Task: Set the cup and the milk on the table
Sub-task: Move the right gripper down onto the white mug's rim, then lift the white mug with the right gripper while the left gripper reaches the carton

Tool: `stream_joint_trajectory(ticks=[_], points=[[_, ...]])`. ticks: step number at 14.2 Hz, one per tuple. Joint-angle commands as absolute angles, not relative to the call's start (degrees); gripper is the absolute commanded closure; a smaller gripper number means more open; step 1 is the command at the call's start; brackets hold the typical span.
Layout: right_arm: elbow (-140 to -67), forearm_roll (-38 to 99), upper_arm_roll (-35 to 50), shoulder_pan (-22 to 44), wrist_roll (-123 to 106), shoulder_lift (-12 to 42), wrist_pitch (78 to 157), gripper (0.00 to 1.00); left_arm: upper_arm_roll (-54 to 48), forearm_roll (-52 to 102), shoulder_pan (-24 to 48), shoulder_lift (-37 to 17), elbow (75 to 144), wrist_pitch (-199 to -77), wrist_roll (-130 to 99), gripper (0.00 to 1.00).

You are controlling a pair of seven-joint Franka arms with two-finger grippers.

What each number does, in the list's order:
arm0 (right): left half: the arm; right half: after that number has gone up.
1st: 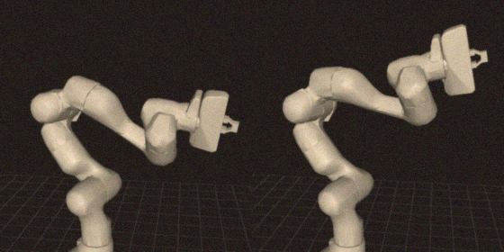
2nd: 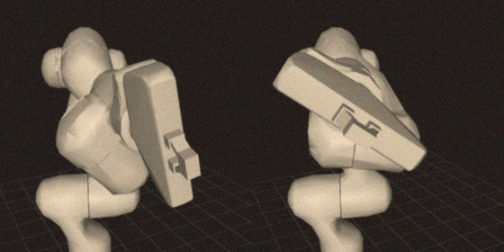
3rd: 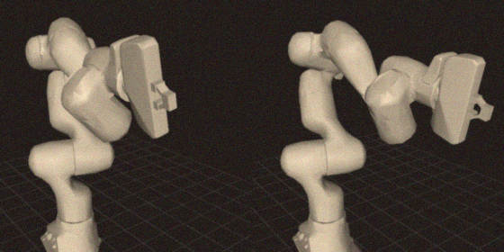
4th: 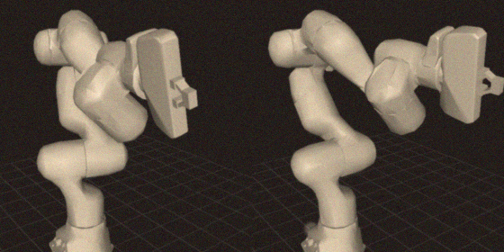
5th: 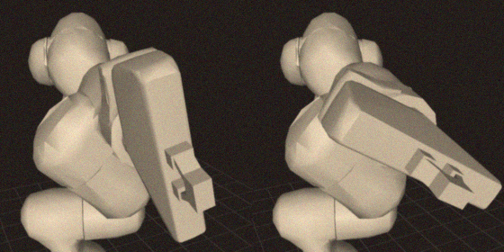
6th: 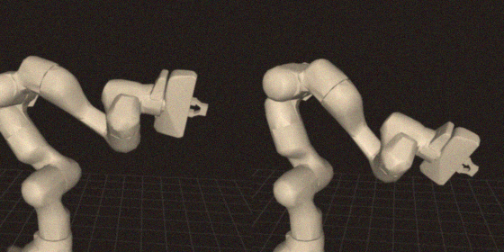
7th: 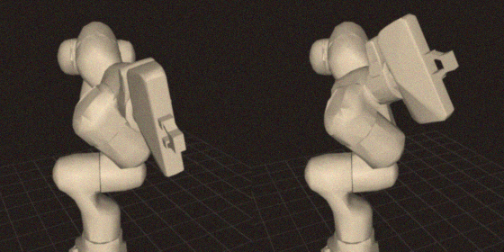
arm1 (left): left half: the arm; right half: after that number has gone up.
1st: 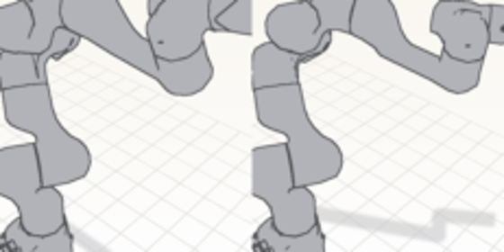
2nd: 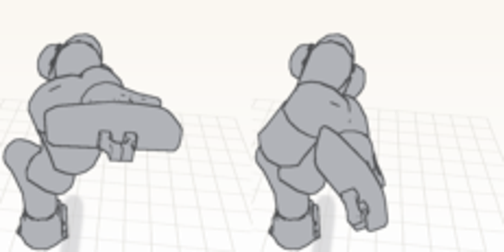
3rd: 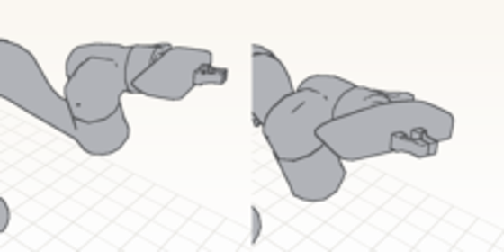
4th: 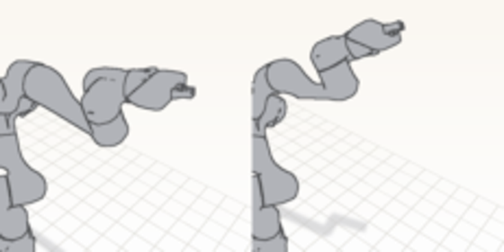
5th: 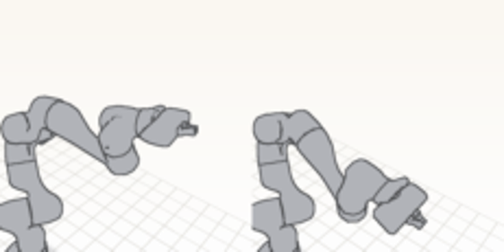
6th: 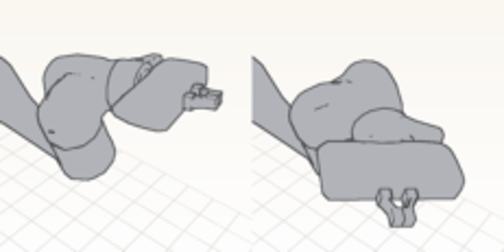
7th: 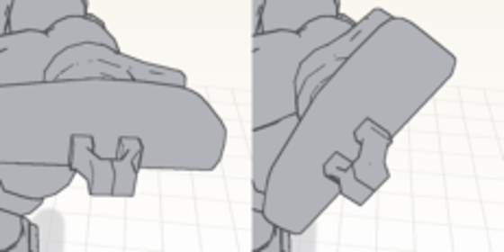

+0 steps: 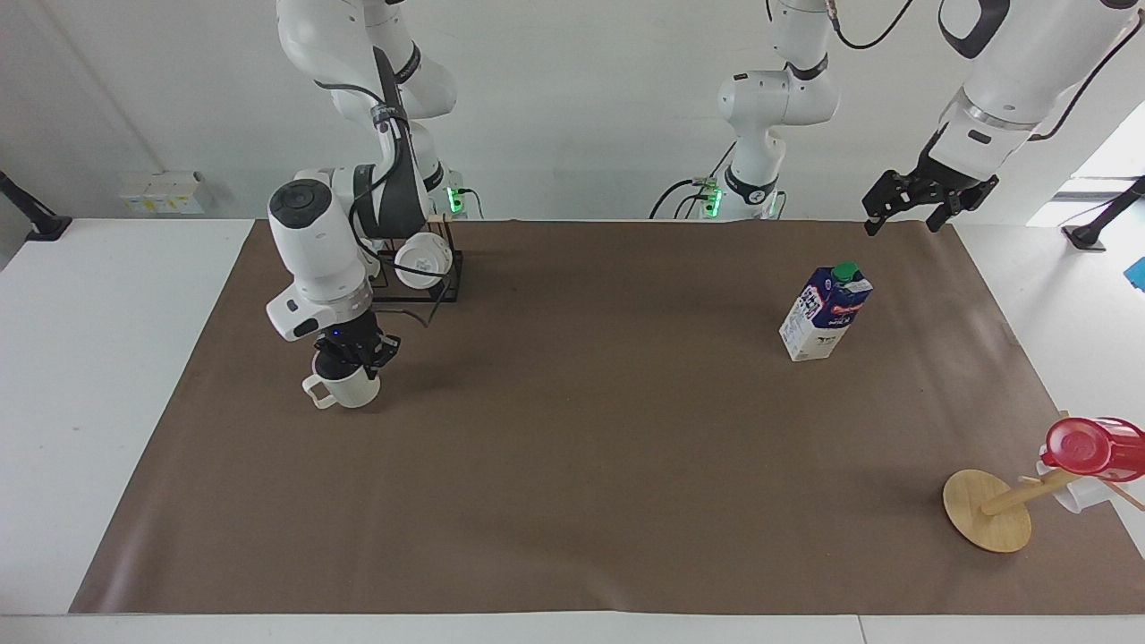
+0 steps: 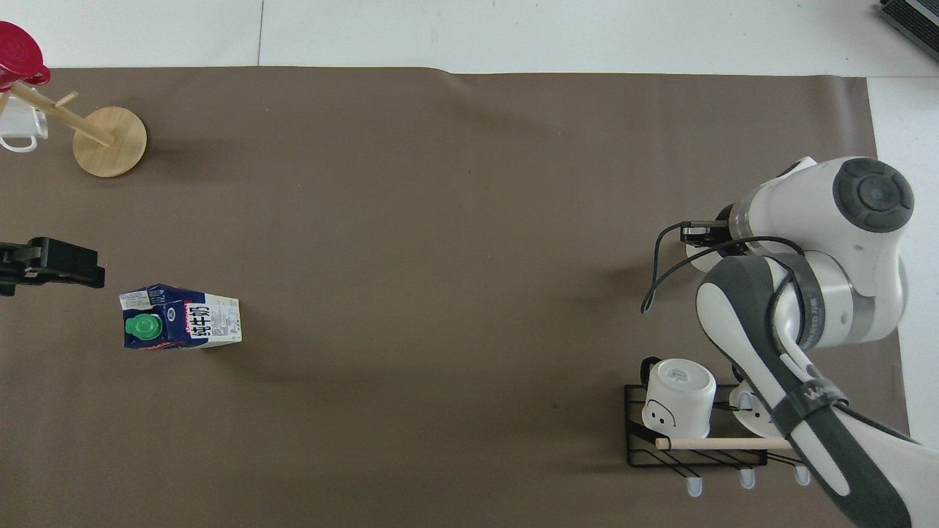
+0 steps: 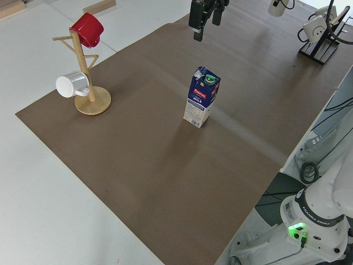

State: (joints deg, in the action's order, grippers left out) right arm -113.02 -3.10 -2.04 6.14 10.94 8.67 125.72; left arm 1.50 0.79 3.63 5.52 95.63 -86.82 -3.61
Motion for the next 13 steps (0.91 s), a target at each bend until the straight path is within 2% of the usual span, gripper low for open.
stream_joint_trajectory(ticks=[1, 4, 9, 13], points=[[-110.4, -1.84, -1.23, 8.08, 10.37, 6.95, 120.6, 1.0, 2.02, 0.88, 4.66, 7.38, 98.0, -88.42, -3.52, 0.0], [-109.52, -2.81, -1.23, 12.64, 16.32, 7.03, 119.88, 1.0, 2.02, 0.79, 4.75, 7.99, 99.13, -88.77, -3.6, 0.0], [-108.28, -2.9, -1.23, 21.77, 28.01, 8.17, 120.06, 1.0, 2.02, 0.79, 4.83, 12.3, 106.34, -93.69, -3.34, 0.0], [-108.19, -2.9, -1.23, 28.11, 37.33, 10.01, 120.93, 1.0, 2.02, 0.79, 4.31, 12.39, 108.01, -93.95, -3.08, 0.0]])
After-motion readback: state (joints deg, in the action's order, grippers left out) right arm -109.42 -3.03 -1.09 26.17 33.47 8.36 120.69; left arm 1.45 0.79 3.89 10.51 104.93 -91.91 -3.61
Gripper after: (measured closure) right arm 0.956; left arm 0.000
